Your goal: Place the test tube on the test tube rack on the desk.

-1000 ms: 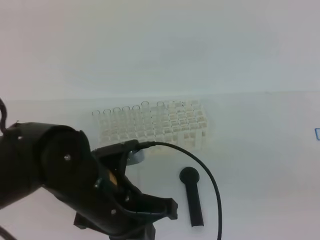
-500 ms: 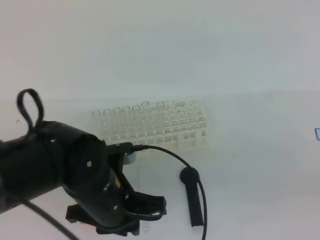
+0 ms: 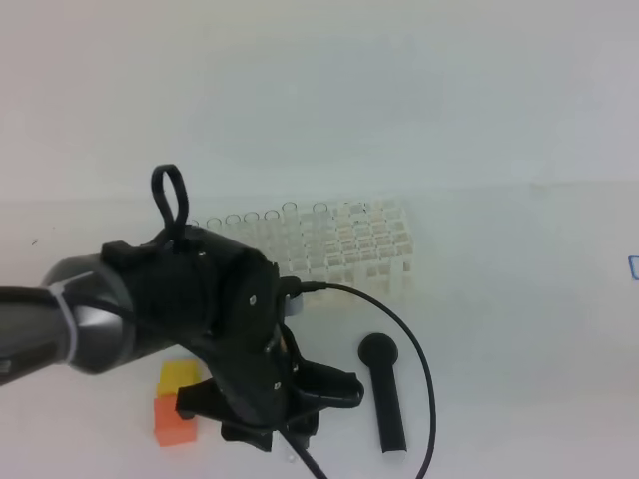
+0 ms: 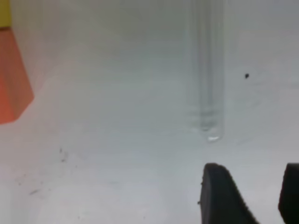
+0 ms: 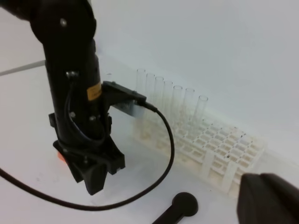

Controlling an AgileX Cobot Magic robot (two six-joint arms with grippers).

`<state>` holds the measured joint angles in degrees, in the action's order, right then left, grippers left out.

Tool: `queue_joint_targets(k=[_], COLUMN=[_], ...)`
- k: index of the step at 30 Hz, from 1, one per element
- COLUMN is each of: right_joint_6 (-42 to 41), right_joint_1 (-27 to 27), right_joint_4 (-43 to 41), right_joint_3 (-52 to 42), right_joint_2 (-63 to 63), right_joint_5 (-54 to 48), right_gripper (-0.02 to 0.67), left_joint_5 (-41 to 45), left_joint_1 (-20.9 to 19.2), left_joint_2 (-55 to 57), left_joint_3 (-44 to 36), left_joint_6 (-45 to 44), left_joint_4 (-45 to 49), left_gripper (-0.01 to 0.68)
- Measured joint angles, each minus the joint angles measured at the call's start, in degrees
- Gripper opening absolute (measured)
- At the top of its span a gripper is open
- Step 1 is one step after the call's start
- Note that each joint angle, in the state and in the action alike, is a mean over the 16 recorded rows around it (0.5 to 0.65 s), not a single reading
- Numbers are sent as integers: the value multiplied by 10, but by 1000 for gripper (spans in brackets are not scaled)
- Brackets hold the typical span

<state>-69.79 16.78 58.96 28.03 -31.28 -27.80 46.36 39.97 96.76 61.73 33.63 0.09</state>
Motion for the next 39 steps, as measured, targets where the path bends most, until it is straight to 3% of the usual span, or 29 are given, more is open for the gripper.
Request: queue_joint_targets(k=[39], right_joint_6=[0], right_joint_1=[16], right_joint_4=[14], right_joint_3=[0], right_joint_2=[0], right_joint_5=[0], right_gripper=[-1], left_joint_5=[-55], left_joint_1=[0], left_joint_2=[119], left_joint_3=[42], left_joint_6=[38], left_joint_4=[66], left_gripper=[276])
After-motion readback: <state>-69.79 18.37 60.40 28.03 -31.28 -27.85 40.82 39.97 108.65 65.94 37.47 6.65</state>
